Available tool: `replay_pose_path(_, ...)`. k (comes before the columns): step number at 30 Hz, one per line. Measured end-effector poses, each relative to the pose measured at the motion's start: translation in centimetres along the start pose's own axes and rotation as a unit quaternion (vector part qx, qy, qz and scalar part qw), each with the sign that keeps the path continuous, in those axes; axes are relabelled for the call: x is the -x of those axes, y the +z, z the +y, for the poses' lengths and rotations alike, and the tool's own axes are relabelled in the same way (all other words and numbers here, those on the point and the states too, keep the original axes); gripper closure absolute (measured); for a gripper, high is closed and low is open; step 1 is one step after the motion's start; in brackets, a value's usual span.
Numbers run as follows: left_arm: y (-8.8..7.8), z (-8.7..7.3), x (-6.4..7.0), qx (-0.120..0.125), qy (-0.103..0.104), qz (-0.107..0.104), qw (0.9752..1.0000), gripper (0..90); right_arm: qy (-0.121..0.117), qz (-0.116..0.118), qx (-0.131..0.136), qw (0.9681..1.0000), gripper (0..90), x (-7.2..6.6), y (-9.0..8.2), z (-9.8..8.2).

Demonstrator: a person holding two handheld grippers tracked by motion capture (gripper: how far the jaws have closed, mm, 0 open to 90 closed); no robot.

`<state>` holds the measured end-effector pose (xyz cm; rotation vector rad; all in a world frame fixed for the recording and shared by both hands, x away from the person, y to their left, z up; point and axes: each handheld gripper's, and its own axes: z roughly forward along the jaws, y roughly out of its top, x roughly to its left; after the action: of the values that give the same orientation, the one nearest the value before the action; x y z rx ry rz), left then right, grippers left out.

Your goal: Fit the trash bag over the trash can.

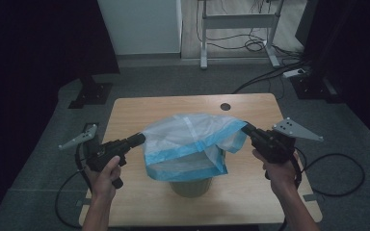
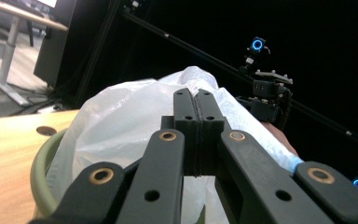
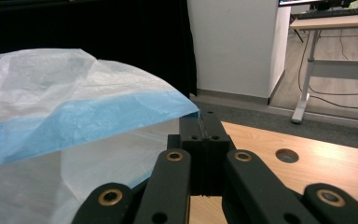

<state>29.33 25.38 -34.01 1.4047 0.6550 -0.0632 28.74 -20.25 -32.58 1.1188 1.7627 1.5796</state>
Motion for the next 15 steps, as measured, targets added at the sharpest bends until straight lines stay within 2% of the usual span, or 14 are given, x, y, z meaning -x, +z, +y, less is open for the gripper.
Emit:
replay_pose_path(1,-0.1,-0.3,-0.3,-0.002,-0.014,-0.001,0.9999,88.9,0.0,-0.001,0.001,1.0,89.0,0.3,-0.3,0.0)
replay_pose_path(3,-0.2,-0.7,-0.7,-0.003,-0.022,0.0,0.9997,88.9,-0.001,-0.003,0.001,1.0,88.9,0.5,-0.5,-0.3)
replay_pose_path(7,-0.2,-1.7,-1.0,-0.013,-0.028,0.003,0.9995,88.8,-0.003,-0.005,-0.007,1.0,88.2,0.7,-0.6,-1.1)
replay_pose_path(10,-0.2,-2.5,-1.2,-0.021,-0.031,0.007,0.9993,88.7,-0.002,-0.009,-0.019,0.9998,86.3,1.2,0.0,-2.1)
replay_pose_path(11,-0.2,-3.0,-1.3,-0.022,-0.03,0.011,0.9992,88.6,0.009,-0.005,-0.016,0.9998,81.2,1.7,0.7,-2.8)
replay_pose_path(12,-0.2,-3.0,-1.3,-0.022,-0.03,0.011,0.9992,88.6,0.009,-0.005,-0.016,0.9998,81.2,1.7,0.7,-2.8)
replay_pose_path(13,-0.2,-3.3,-1.3,-0.02,-0.031,0.012,0.9993,88.5,0.02,-0.001,-0.008,0.9998,66.5,2.1,1.2,-3.4)
replay_pose_path(14,-0.2,-3.4,-1.3,-0.019,-0.029,0.013,0.9993,88.5,0.02,-0.001,-0.008,0.9998,66.5,2.1,1.2,-3.4)
replay_pose_path(15,-0.2,-3.6,-1.3,-0.019,-0.026,0.018,0.9993,88.4,0.027,0.0,-0.004,0.9996,59.5,2.2,1.3,-3.6)
